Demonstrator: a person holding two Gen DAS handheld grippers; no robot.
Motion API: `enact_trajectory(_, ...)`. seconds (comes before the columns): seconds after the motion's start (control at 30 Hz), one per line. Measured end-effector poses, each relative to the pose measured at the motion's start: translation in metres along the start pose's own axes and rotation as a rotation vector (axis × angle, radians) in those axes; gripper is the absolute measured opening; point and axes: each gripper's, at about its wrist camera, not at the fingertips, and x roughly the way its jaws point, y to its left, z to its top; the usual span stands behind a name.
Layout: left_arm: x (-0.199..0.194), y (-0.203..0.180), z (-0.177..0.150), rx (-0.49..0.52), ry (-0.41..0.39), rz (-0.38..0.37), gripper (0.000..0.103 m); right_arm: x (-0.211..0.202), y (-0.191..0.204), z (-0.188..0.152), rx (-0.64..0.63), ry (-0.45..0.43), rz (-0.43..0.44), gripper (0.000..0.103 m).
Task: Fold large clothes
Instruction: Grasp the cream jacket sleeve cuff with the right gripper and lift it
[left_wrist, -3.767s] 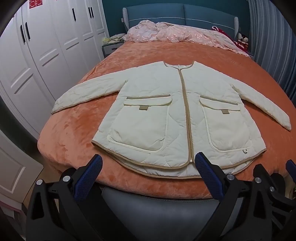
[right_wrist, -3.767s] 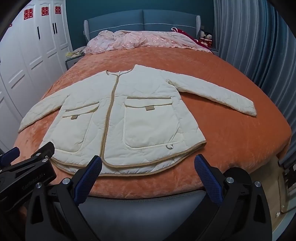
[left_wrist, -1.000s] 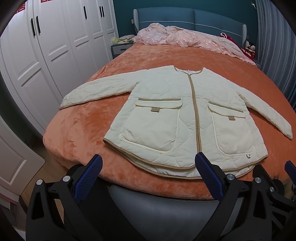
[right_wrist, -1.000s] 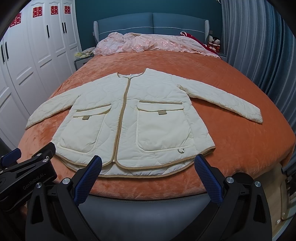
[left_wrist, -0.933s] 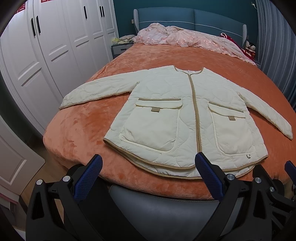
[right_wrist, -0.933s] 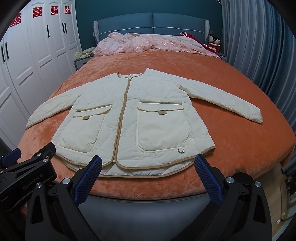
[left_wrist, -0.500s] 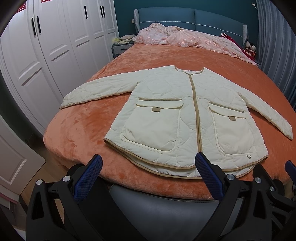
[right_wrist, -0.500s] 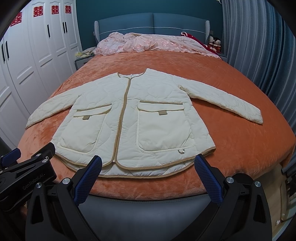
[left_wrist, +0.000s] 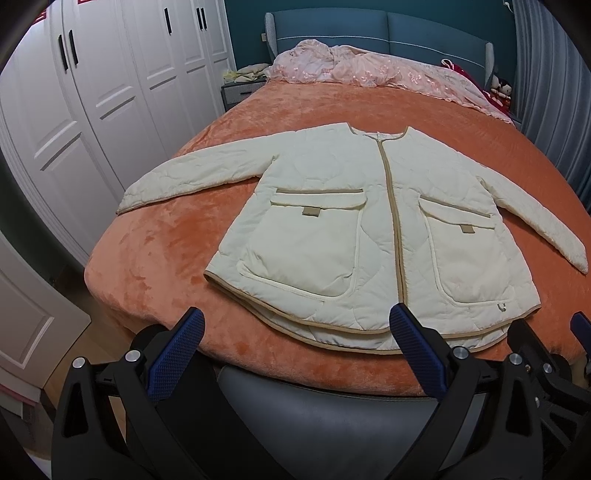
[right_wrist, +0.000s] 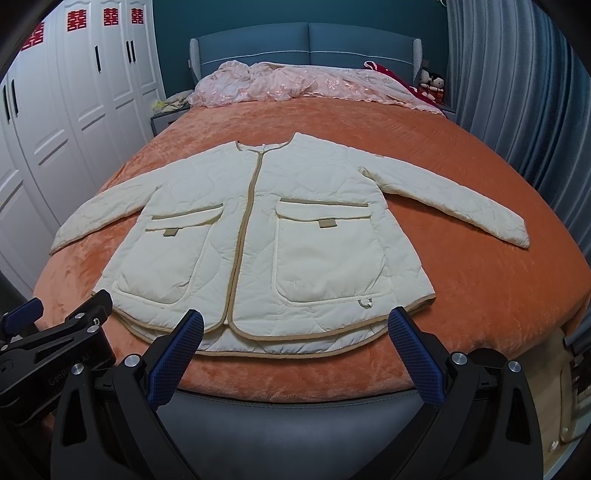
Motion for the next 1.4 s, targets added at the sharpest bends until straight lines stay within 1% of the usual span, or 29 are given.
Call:
enact_trajectory(0.23,0.017,-0.004,0.005,0.002,0.022,0.011,0.098,0.022,-0.008,0.009,0.000,0.023,0.008,0.098)
enact_trajectory(0.33,0.027,-0.006,0.009,0.009,0.024,0.016,0.098,0.036,-0.024,0.018,0.030,0.030,0.029,0.098)
enact_trajectory(0.4,0.035,-0.007,0.013,0.014,0.026,0.030,0.098,0.047,-0.044,0.027,0.065,0.022,0.021,0.098)
enact_trajectory(0.53,0.053,-0.005,0.023,-0.004,0.044,0.040,0.098,0.071,-0.104,0.050,0.152,-0.005,-0.056,0.098)
enact_trajectory(0.67,0.073,-0.004,0.037,-0.029,0.063,0.049,0.098,0.099,-0.184,0.070,0.270,-0.025,-0.148,0.098)
enact_trajectory(0.77,0.089,-0.006,0.048,-0.045,0.083,0.029,0.098,0.124,-0.245,0.081,0.358,-0.026,-0.207,0.098)
enact_trajectory(0.87,0.107,-0.011,0.060,-0.055,0.104,0.037,0.098,0.149,-0.303,0.087,0.460,-0.021,-0.237,0.098)
enact_trajectory(0.97,0.126,-0.016,0.070,-0.061,0.126,0.059,0.098,0.171,-0.355,0.087,0.592,-0.031,-0.215,0.098)
enact_trajectory(1.0,0.131,-0.018,0.073,-0.063,0.132,0.071,0.098,0.178,-0.370,0.087,0.631,-0.032,-0.213,0.098)
enact_trajectory(1.13,0.149,-0.024,0.083,-0.067,0.144,0.102,0.098,0.206,-0.415,0.081,0.768,-0.018,-0.254,0.098)
enact_trajectory(1.2,0.156,-0.025,0.086,-0.061,0.152,0.120,0.098,0.221,-0.433,0.078,0.842,-0.010,-0.253,0.090)
enact_trajectory(1.23,0.160,-0.025,0.087,-0.056,0.156,0.128,0.098,0.226,-0.441,0.075,0.879,-0.010,-0.243,0.083)
enact_trajectory(1.27,0.164,-0.025,0.088,-0.050,0.162,0.136,0.098,0.230,-0.449,0.074,0.914,-0.016,-0.237,0.072)
enact_trajectory(1.3,0.168,-0.023,0.088,-0.046,0.166,0.149,0.098,0.234,-0.456,0.074,0.941,-0.024,-0.238,0.066)
enact_trajectory(1.33,0.171,-0.022,0.088,-0.042,0.169,0.160,0.098,0.236,-0.461,0.075,0.956,-0.030,-0.243,0.053)
enact_trajectory(1.37,0.175,-0.020,0.088,-0.039,0.172,0.170,0.098,0.237,-0.463,0.081,0.946,-0.036,-0.251,0.044)
enact_trajectory(1.4,0.178,-0.017,0.088,-0.039,0.175,0.183,0.098,0.238,-0.462,0.090,0.912,-0.045,-0.262,0.039)
